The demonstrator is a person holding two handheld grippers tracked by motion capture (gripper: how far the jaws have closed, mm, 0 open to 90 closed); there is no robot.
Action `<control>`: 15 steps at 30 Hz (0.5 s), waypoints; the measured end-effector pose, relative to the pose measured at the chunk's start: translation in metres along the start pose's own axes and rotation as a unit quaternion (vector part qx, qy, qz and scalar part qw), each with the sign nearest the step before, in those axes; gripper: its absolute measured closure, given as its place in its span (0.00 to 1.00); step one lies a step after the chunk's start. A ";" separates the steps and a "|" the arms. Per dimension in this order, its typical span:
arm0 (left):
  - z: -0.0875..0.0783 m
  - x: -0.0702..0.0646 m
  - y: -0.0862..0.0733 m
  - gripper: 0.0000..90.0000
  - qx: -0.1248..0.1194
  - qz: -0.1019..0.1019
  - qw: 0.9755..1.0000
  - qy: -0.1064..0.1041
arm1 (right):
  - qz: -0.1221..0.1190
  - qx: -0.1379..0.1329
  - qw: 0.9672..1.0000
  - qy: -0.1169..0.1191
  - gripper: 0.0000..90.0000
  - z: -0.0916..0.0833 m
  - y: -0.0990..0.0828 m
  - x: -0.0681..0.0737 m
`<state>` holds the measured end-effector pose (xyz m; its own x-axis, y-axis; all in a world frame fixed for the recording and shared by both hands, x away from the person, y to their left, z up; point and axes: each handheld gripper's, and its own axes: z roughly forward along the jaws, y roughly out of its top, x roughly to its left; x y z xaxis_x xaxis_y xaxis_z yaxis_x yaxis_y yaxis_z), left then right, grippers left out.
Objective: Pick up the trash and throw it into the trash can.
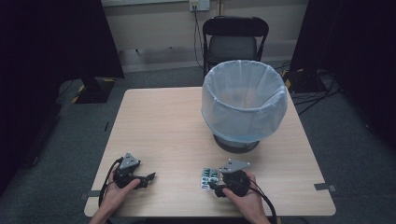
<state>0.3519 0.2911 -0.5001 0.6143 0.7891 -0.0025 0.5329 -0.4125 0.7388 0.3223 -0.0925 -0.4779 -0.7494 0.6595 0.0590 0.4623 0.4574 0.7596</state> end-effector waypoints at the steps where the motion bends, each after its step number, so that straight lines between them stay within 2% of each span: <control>1: 0.000 0.000 0.000 0.17 0.000 0.000 1.000 0.000 | 0.002 0.001 1.000 0.002 0.32 0.003 0.001 0.001; 4: 0.000 0.000 0.000 0.17 0.000 0.000 1.000 0.000 | -0.016 -0.008 1.000 0.010 0.16 0.014 0.006 0.006; 6: 0.000 0.000 0.000 0.17 0.000 0.000 1.000 0.000 | -0.021 -0.008 1.000 0.011 0.16 0.015 0.007 0.006; 8: 0.000 0.000 0.000 0.17 0.000 0.000 1.000 0.000 | -0.025 -0.001 0.999 0.028 0.16 0.022 0.009 0.001; 15: 0.000 0.000 0.000 0.17 0.000 0.000 1.000 -0.001 | -0.036 0.008 0.999 0.021 0.15 0.030 0.007 -0.002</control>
<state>0.3520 0.2912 -0.5001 0.6148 0.7887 -0.0033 0.5328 -0.4122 0.7390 0.3414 -0.0723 -0.4922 -0.8005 0.5984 0.0325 0.4137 0.5126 0.7524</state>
